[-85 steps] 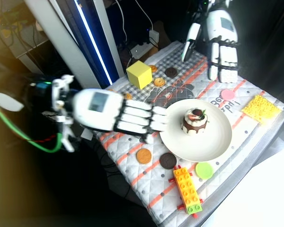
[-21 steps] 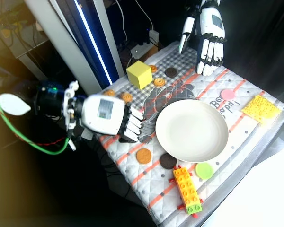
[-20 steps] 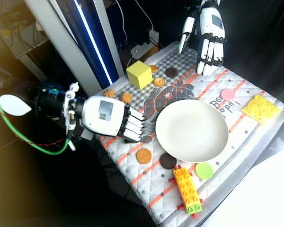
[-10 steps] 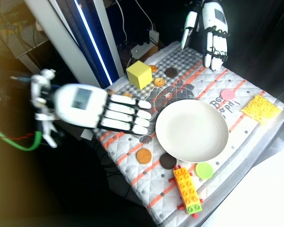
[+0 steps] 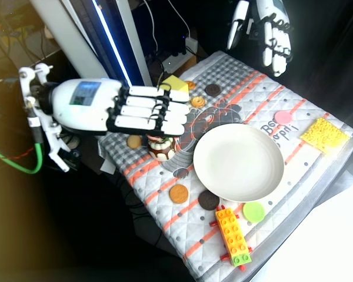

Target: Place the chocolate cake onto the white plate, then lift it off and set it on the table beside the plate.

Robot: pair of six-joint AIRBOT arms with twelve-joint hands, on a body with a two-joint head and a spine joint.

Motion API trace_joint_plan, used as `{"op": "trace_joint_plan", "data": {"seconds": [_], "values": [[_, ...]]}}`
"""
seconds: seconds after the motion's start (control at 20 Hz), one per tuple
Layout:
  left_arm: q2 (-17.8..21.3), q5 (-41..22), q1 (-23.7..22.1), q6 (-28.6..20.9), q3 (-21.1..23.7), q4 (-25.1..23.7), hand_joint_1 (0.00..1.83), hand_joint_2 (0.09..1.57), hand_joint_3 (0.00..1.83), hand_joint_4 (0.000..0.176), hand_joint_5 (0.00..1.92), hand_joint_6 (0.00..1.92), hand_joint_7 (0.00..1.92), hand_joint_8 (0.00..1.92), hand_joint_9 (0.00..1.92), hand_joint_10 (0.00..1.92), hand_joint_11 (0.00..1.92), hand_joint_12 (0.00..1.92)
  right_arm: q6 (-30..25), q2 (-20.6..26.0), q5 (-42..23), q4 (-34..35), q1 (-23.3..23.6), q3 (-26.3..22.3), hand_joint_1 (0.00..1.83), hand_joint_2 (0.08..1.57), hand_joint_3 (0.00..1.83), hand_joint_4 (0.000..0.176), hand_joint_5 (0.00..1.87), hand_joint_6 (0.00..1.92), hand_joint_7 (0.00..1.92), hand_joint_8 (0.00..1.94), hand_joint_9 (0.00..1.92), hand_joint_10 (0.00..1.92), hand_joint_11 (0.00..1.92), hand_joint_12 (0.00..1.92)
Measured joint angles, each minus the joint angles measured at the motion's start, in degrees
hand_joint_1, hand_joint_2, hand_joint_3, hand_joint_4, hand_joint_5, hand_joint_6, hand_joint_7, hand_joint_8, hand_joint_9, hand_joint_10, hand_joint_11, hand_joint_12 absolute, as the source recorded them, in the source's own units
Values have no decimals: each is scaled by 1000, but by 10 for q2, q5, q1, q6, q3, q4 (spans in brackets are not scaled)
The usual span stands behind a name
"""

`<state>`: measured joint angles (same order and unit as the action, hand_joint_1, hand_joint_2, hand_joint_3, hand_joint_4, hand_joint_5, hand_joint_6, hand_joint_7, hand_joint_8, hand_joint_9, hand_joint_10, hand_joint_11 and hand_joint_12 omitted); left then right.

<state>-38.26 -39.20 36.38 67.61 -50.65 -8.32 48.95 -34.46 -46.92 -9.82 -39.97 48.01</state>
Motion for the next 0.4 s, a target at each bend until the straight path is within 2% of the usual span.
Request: {"op": "trace_joint_plan", "data": {"seconds": [0.05,0.1,0.15,0.25,0.3,0.35,0.4], "values": [[0,-2,0,0,0,1,497,1187,0,111,0,0,0,0,0,0,0,1,0,0,-1,0,-1,0,589,1070,9,68,0,0,0,0,0,0,0,0],[-1,-17,2,0,0,8,485,1184,0,130,0,0,0,0,0,0,0,0,0,-3,-5,1,-6,0,578,1063,5,56,0,0,0,0,0,0,0,0],[-1,-34,9,0,-1,17,565,1183,0,154,0,0,0,0,0,0,0,0,1,-4,-12,3,-7,0,571,1059,3,44,0,0,0,0,0,0,0,0],[-1,-67,29,0,-1,36,596,1165,0,171,0,0,0,0,0,0,0,0,5,-4,-33,18,-11,0,586,1068,6,70,0,0,0,0,0,0,0,0],[-1,-81,41,0,-1,47,614,1142,0,175,0,0,0,0,0,0,0,0,7,-4,-42,24,-11,0,621,1067,5,73,0,0,0,0,0,0,0,0],[-1,-98,54,0,-1,59,682,1134,0,176,0,0,0,0,0,0,0,0,10,-7,-52,28,-11,0,654,1069,5,67,0,0,0,0,0,0,0,0],[-1,-110,62,0,-1,68,647,1136,0,176,0,0,0,0,0,0,0,0,15,-9,-59,30,-14,0,651,1074,7,67,0,0,0,0,0,0,0,0]]}}
